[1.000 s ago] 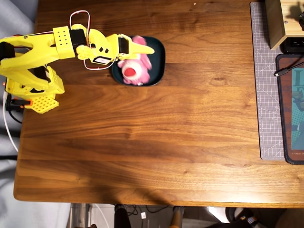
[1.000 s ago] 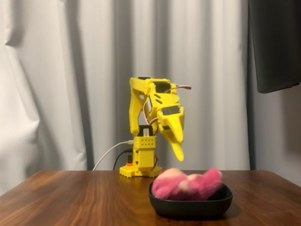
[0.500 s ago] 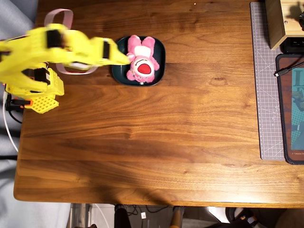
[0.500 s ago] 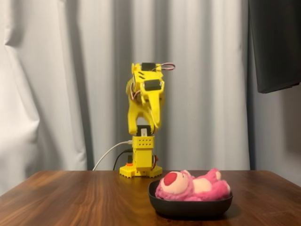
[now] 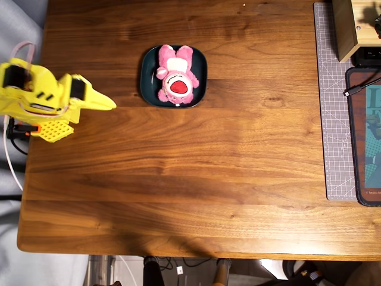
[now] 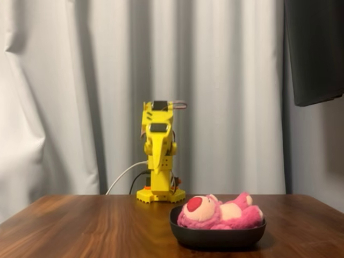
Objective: Grasp a strawberry bear and put it in the bin.
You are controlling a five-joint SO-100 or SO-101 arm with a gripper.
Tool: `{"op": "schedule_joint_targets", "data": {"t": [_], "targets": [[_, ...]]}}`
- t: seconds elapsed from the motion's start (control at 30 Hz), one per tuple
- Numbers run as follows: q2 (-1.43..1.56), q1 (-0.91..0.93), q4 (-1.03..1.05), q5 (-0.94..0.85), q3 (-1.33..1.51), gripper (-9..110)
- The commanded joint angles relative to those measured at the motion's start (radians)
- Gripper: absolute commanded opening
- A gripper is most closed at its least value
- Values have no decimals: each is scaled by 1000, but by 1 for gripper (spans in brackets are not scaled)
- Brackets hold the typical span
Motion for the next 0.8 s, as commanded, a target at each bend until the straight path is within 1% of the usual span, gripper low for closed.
{"op": "schedule_joint_targets", "data": {"t": [0.0,0.07,0.37,0.77], "targets": [[31,14,-48,12,87,5],[31,8,-61,12,137,0],[31,-11,-63,14,137,0],[31,51,-63,12,137,0]]}}
